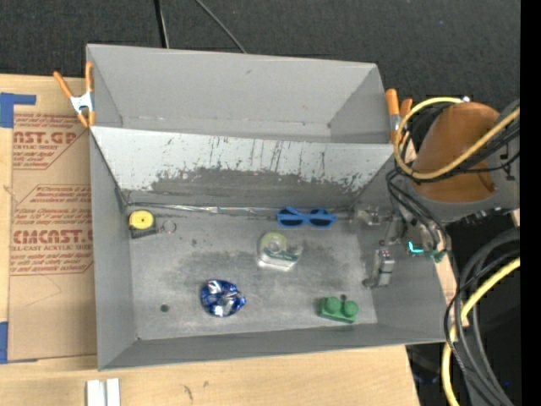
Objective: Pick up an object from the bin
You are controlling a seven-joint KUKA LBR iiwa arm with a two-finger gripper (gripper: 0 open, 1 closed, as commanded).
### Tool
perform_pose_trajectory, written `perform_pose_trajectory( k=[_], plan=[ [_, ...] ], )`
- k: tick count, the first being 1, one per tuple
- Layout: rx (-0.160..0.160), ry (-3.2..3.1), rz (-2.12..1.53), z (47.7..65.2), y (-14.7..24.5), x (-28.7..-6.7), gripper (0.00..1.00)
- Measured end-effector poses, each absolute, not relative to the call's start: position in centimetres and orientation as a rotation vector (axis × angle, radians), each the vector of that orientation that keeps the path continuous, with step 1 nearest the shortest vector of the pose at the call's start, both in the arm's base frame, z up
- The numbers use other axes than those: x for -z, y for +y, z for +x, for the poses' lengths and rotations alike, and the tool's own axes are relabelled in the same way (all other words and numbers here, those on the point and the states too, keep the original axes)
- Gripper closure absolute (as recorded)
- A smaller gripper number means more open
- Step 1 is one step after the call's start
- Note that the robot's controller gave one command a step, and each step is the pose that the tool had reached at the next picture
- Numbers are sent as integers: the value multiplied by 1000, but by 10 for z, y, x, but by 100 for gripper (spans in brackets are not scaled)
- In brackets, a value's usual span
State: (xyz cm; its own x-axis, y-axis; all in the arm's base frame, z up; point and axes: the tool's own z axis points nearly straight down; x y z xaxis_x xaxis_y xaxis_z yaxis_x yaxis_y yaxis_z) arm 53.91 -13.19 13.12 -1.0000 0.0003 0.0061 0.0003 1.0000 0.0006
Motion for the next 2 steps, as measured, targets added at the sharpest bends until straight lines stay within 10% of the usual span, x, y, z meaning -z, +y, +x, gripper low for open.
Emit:
perform_pose_trajectory(
  k=[1, 2],
  plan=[
    [1, -3135, 40, 494, -71, -69, 0],
    [-5, -3141, 254, 487, -58, -72, 0]
  ],
)
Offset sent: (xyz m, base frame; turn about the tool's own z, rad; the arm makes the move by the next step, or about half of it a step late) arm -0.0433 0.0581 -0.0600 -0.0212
